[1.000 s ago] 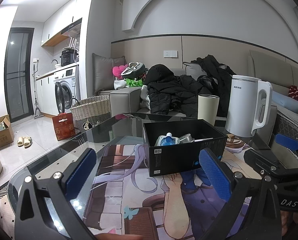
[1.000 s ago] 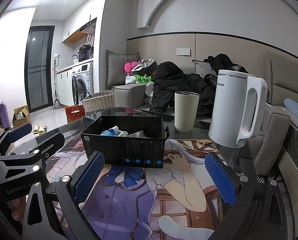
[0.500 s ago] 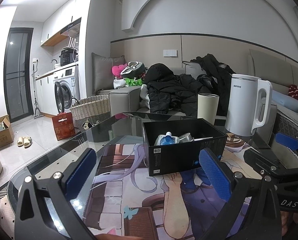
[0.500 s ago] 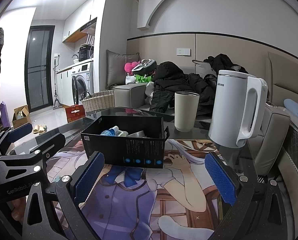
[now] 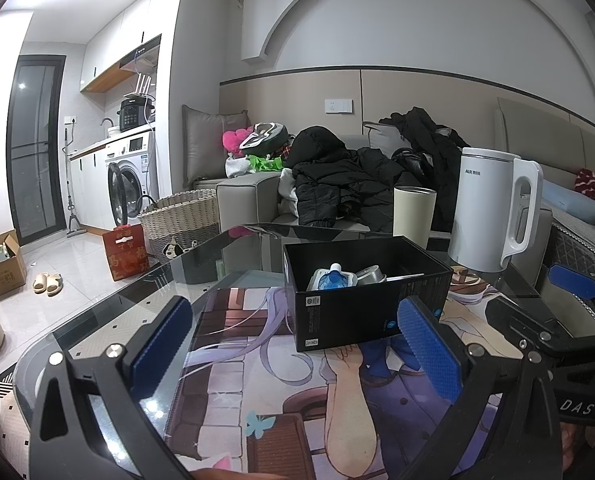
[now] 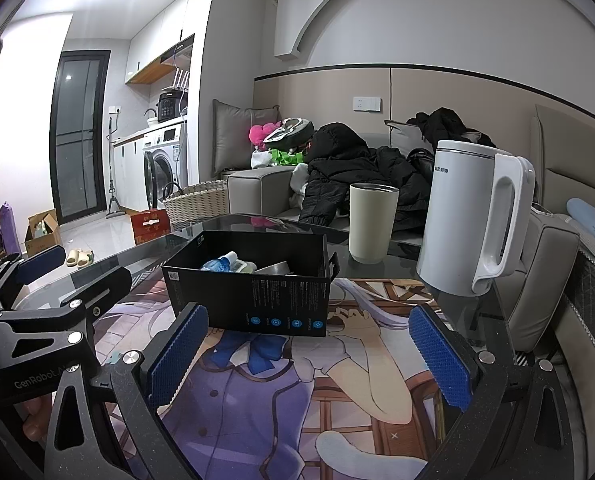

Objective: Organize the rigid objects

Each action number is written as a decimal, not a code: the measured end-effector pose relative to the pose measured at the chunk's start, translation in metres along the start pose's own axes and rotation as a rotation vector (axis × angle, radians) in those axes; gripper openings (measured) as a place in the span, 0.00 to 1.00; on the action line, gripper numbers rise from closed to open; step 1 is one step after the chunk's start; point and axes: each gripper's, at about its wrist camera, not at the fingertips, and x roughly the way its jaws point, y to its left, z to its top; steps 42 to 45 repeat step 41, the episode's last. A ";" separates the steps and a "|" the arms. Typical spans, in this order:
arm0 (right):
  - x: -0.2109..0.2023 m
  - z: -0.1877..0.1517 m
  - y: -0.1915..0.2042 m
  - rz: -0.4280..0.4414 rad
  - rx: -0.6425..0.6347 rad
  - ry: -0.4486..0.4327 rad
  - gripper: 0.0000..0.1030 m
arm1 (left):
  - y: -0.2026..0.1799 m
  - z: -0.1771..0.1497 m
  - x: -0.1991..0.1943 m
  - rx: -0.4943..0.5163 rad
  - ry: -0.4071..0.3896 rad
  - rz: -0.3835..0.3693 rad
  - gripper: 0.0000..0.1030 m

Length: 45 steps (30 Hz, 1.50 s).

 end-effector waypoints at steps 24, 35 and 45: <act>0.000 0.000 0.000 0.001 -0.002 0.001 0.99 | 0.003 -0.002 0.003 0.008 0.013 0.000 1.00; 0.001 0.000 0.001 0.001 -0.003 0.001 0.99 | 0.004 -0.001 0.003 0.009 0.015 0.000 1.00; 0.001 0.000 0.001 0.001 -0.004 0.003 0.99 | 0.005 -0.003 0.004 0.013 0.015 0.009 1.00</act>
